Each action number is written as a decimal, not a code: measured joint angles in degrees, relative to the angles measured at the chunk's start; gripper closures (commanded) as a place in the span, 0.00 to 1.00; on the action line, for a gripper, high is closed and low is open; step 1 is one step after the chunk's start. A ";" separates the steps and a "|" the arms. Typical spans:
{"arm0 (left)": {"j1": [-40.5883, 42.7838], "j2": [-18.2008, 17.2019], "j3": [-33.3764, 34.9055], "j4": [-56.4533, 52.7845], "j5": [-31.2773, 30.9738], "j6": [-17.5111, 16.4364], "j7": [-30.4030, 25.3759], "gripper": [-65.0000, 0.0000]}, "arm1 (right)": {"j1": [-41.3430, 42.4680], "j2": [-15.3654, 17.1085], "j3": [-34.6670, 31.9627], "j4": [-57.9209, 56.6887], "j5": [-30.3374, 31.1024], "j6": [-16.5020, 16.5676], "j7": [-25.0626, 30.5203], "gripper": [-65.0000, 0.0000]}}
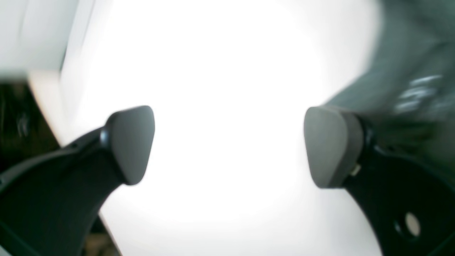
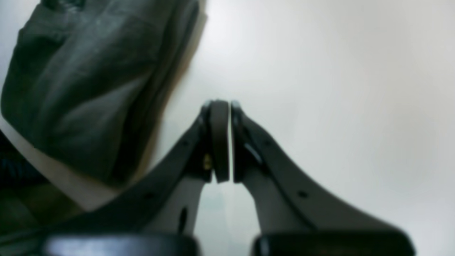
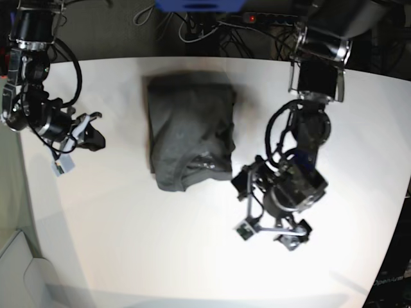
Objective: Layout the t-shirt on the table in an organized manner, then fold the t-shirt properly
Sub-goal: 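Release the shirt and raise the left gripper away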
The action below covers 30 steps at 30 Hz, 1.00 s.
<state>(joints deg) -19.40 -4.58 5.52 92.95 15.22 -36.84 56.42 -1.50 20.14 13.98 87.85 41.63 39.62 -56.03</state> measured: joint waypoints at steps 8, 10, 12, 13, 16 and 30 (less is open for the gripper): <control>14.45 0.81 -18.34 16.46 0.04 -3.39 0.74 0.58 | -6.95 3.39 0.04 4.09 0.61 0.15 0.55 1.00; 18.10 0.81 -21.79 19.08 -0.02 -3.28 0.04 0.81 | -8.61 4.55 0.26 4.57 -0.31 0.00 0.39 1.00; 21.24 0.72 -24.83 20.02 -0.09 -3.34 0.22 0.92 | -10.88 5.64 0.66 6.82 -0.07 0.02 0.50 1.00; 22.80 0.72 -25.97 20.11 0.02 -3.43 0.11 0.94 | -11.93 5.68 1.68 7.93 0.50 0.13 0.61 1.00; 26.67 0.55 -29.38 20.33 -0.11 -3.41 -0.15 0.94 | -15.02 5.57 6.91 10.43 0.24 0.20 0.68 1.00; 47.67 3.30 -37.77 21.88 -0.87 -3.50 -0.31 0.94 | -29.73 -0.87 27.80 13.03 -22.49 0.50 4.48 1.00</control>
<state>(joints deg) 28.27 -1.28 -32.25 114.83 14.35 -40.34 56.12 -31.22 19.27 41.78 100.88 19.14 40.12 -51.55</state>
